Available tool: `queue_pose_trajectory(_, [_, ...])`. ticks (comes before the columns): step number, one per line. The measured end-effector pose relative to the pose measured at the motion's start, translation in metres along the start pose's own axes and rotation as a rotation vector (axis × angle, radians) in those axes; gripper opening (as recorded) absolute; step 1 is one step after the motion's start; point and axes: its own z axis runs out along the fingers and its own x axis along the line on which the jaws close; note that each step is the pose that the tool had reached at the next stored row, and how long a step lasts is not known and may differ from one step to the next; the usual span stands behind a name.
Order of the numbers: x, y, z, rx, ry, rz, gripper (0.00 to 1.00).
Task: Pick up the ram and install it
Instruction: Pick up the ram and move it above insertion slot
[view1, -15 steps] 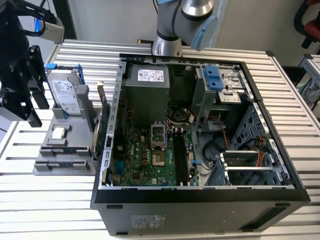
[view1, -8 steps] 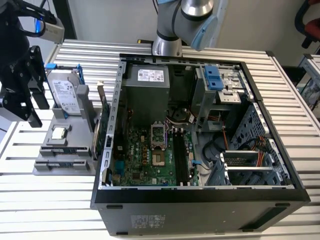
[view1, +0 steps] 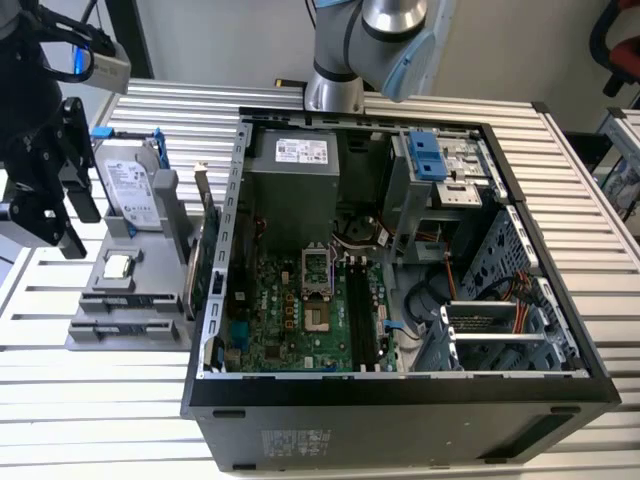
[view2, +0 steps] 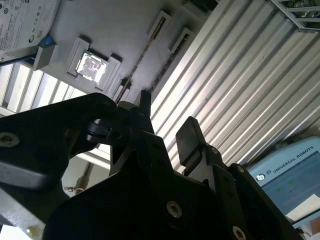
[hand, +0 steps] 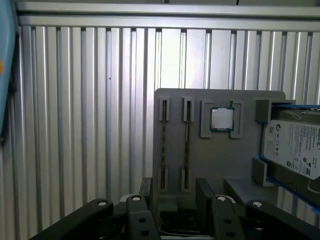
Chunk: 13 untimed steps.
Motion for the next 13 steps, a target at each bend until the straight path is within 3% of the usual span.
queue_pose_trajectory(13, [-0.0002,0.0003,0.0110,0.0000,0.0000,0.000,1.00])
